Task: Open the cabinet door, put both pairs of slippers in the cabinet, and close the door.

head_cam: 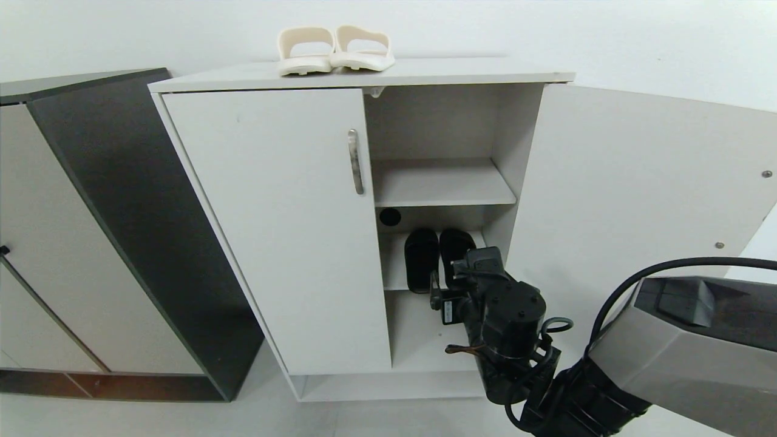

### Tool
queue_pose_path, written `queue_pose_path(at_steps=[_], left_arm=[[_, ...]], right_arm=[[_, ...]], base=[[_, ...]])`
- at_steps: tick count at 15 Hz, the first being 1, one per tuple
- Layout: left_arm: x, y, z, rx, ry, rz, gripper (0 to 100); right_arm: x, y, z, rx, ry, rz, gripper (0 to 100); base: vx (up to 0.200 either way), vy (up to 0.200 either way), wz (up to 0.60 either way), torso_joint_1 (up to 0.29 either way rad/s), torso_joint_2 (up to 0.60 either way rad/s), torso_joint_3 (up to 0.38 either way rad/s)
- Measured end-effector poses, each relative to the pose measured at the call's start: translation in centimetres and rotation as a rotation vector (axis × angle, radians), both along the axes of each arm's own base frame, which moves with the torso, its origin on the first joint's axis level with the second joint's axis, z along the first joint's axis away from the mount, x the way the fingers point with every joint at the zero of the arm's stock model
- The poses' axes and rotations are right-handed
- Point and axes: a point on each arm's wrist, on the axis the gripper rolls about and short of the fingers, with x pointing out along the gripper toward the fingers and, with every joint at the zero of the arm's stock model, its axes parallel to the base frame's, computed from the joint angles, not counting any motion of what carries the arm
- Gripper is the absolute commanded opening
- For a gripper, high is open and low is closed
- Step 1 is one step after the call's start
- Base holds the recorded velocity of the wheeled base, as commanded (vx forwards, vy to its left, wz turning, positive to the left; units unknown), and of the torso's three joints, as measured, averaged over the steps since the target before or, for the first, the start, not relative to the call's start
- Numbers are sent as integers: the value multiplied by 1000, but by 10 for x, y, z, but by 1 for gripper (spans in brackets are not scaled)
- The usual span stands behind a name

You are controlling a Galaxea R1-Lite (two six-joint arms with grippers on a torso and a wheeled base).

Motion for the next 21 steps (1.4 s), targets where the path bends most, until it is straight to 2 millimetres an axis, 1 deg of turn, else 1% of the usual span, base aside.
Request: queue_pose_path(at_steps=[4, 11, 17, 21], left_arm=[[0, 0, 0, 0, 0, 0, 0], [0, 0, 0, 0, 0, 0, 0], [0, 0, 0, 0, 0, 0, 0], [0, 0, 0, -1, 0, 3, 0]], right_arm=[[1, -1, -1, 0, 0, 10, 100], [-1, -1, -3, -7, 6, 16, 100], [-3, -6, -7, -9, 6, 41, 100], [-7, -11, -14, -43, 25, 66, 100]], base=[[0, 0, 0, 0, 0, 0], [0, 200, 0, 6, 1, 4], [0, 200, 0, 3, 1, 3], [0, 0, 0, 0, 0, 0]])
